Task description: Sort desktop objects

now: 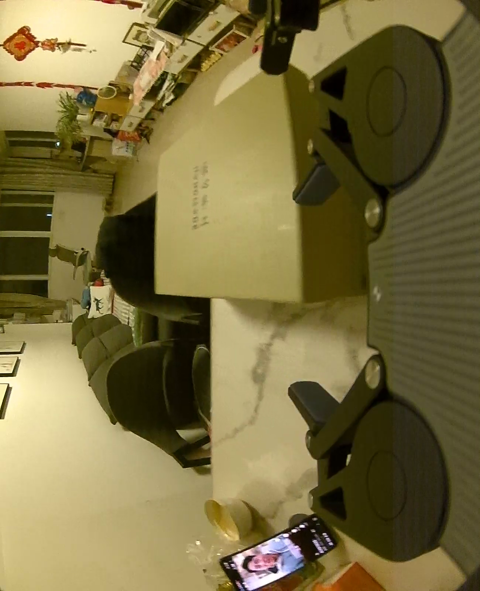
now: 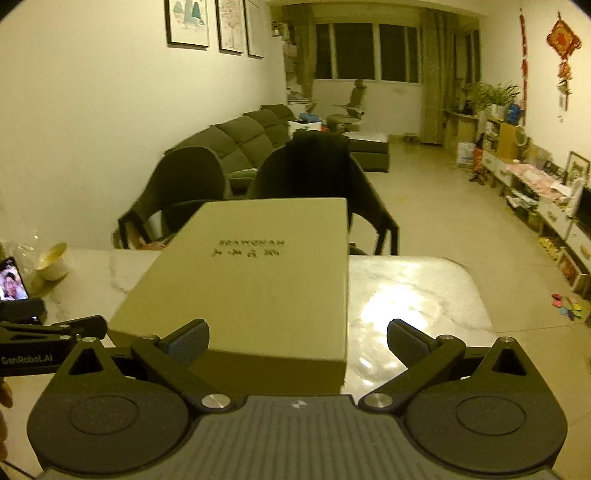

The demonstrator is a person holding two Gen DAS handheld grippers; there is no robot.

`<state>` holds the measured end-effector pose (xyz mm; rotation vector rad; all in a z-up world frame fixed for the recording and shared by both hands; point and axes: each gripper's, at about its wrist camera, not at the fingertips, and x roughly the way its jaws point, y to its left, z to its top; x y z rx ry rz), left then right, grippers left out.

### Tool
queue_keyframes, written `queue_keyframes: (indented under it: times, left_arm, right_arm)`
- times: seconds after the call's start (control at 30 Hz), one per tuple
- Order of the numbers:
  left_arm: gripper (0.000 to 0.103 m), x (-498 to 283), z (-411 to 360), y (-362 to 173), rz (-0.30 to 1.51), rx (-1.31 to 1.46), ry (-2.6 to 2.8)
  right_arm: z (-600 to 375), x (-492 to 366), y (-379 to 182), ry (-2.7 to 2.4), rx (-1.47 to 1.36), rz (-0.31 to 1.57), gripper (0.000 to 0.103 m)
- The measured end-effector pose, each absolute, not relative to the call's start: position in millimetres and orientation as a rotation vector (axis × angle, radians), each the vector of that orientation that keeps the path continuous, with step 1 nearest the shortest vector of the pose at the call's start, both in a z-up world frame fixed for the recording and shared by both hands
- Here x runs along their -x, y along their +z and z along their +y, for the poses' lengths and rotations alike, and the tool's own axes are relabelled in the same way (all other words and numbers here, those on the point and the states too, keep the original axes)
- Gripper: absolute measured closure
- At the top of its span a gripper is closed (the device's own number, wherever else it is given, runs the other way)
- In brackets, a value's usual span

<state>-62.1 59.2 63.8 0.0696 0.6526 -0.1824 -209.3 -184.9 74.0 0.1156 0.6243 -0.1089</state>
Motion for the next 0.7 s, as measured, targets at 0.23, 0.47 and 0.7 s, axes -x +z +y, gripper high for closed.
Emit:
queue_keyframes:
  times: [0.23, 0.47, 0.7]
  left_arm:
    - [0.0, 81.5, 58.1, 41.5, 0.712, -0.061, -0.188]
    - [0.0, 95.0, 61.4, 30.4, 0.734, 0.006, -0.17]
    - [0.0, 104.8, 43.0, 12.8, 0.722, -0.034, -0.17]
  right_arm:
    - [-172.8, 232.0, 51.9, -0.099, -0.12, 0.628, 0.0]
    - [-169.8, 261.4, 38.1, -0.122, -0.144, 0.602, 0.0]
    - [-168.5, 285.3, 11.2, -0.179, -0.136, 0.619, 0.0]
